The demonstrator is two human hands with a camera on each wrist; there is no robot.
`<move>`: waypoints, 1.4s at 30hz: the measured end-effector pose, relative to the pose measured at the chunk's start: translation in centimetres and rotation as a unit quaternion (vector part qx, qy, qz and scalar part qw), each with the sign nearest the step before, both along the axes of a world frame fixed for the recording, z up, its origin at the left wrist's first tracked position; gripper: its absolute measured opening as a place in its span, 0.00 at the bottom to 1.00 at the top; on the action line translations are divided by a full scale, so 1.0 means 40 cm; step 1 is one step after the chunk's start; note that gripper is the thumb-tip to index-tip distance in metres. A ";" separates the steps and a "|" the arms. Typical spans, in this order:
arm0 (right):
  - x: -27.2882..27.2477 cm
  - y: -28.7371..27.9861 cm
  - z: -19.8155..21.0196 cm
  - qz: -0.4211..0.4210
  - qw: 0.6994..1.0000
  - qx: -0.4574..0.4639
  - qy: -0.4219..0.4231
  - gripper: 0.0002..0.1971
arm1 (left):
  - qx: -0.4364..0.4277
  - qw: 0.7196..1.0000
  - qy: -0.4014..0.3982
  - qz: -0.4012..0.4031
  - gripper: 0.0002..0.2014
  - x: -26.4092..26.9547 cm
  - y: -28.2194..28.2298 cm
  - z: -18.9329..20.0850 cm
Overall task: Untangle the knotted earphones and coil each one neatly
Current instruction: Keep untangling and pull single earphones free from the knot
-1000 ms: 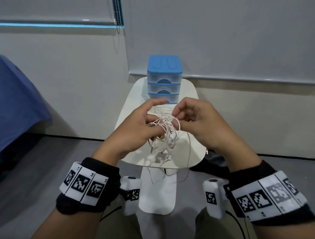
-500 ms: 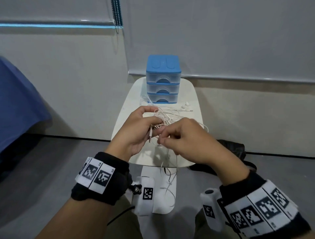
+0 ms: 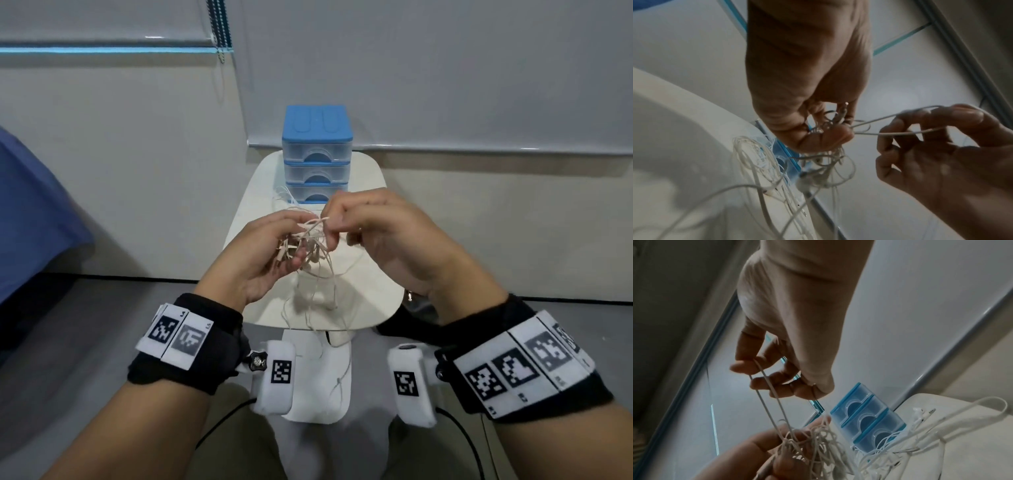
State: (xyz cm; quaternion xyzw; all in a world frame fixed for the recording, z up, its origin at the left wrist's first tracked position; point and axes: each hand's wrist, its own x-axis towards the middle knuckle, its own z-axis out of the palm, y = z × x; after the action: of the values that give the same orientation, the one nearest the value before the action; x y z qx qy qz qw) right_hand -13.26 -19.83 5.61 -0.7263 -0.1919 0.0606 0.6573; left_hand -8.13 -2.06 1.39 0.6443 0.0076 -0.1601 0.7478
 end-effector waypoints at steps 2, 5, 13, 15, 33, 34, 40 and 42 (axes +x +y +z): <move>0.004 -0.010 0.001 0.014 0.998 0.059 0.008 0.10 | 0.045 0.998 -0.020 -0.031 0.15 -0.006 -0.004 -0.004; 0.009 -0.020 0.005 0.030 0.990 0.137 0.017 0.09 | 0.053 0.995 -0.048 -0.075 0.12 -0.023 -0.007 -0.004; 0.018 -0.030 0.043 0.060 0.963 0.258 -0.053 0.09 | 0.008 0.982 -0.181 -0.054 0.08 -0.038 -0.002 -0.016; 0.022 -0.030 0.049 0.061 0.947 0.308 -0.064 0.09 | 0.057 0.975 -0.211 -0.024 0.10 -0.032 -0.002 -0.023; 0.003 -0.026 0.025 -0.070 0.957 -0.278 -0.041 0.19 | 0.299 0.886 -0.355 0.018 0.19 -0.021 -0.002 0.039; 0.004 -0.019 0.026 -0.073 0.957 -0.278 -0.036 0.20 | 0.333 0.872 -0.359 0.017 0.17 -0.023 -0.001 0.044; 0.029 0.010 0.031 -0.142 0.969 -0.204 0.002 0.28 | 0.495 0.768 -0.407 0.015 0.13 -0.040 0.004 0.076; 0.030 0.014 0.023 -0.130 0.964 -0.231 -0.021 0.23 | 0.475 0.788 -0.391 -0.010 0.10 -0.040 0.005 0.086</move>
State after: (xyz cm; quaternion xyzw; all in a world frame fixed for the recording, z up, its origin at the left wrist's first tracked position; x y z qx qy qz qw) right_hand -12.06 -19.28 6.51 -0.8781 -0.0910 0.0021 0.4698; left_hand -9.72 -1.86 4.82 0.9258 -0.2167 0.1222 0.2846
